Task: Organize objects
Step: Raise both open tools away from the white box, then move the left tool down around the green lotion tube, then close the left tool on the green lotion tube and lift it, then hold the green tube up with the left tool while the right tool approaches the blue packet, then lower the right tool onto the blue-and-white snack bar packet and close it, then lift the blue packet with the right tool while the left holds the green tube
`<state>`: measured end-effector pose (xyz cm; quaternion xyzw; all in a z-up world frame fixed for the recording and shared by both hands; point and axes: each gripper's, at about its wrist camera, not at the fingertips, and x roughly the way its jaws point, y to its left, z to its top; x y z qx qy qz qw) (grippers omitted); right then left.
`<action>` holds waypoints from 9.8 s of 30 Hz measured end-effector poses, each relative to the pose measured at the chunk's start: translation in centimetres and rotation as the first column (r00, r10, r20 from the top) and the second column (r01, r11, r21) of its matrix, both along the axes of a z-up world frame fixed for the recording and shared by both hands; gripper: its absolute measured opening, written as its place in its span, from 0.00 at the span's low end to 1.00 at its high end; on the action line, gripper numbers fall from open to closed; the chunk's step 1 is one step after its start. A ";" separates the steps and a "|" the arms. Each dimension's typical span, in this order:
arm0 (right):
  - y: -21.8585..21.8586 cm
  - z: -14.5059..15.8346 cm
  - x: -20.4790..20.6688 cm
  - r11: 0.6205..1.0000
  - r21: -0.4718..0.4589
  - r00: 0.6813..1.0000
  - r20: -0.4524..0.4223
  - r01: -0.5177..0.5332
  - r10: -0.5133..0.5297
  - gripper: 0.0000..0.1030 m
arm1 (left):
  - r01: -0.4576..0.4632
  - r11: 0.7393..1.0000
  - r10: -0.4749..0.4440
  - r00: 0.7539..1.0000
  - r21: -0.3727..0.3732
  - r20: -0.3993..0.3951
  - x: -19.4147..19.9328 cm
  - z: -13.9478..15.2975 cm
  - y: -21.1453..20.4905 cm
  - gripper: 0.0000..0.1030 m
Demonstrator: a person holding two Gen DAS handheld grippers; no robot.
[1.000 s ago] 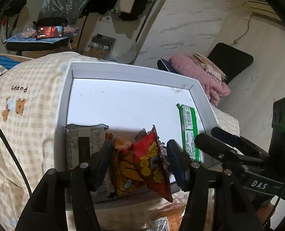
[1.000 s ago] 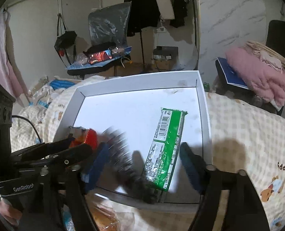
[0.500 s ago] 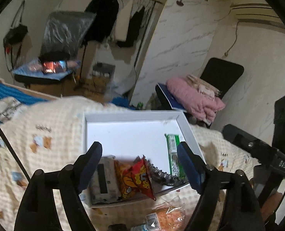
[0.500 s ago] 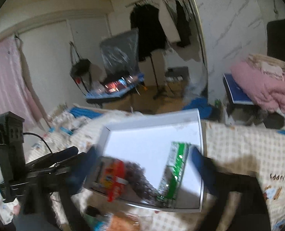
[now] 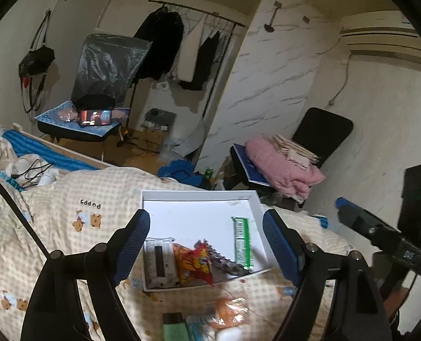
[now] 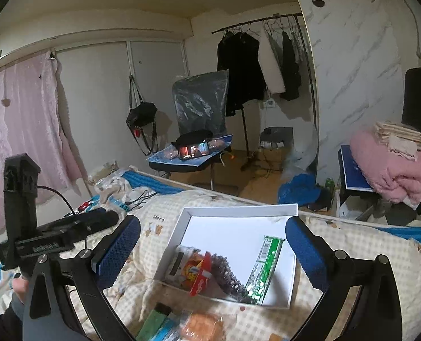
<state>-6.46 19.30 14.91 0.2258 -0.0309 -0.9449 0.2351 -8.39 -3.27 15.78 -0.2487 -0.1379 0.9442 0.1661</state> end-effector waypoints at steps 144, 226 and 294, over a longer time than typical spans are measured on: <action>1.5 -18.4 9.7 0.997 0.067 0.863 0.501 0.036 -0.065 1.00 | 0.083 0.992 0.004 0.739 -0.097 0.674 0.3 -22.1 2.7 0.68; 0.9 -18.9 8.4 0.997 0.071 0.825 0.565 -0.014 -0.028 1.00 | 0.066 0.986 -0.127 0.895 0.155 0.428 4.3 -16.2 1.5 0.48; -6.3 -20.5 0.7 0.964 0.036 0.640 0.754 -0.262 0.146 0.28 | -0.078 0.969 -0.038 0.888 0.233 0.458 4.1 -17.3 -1.8 0.48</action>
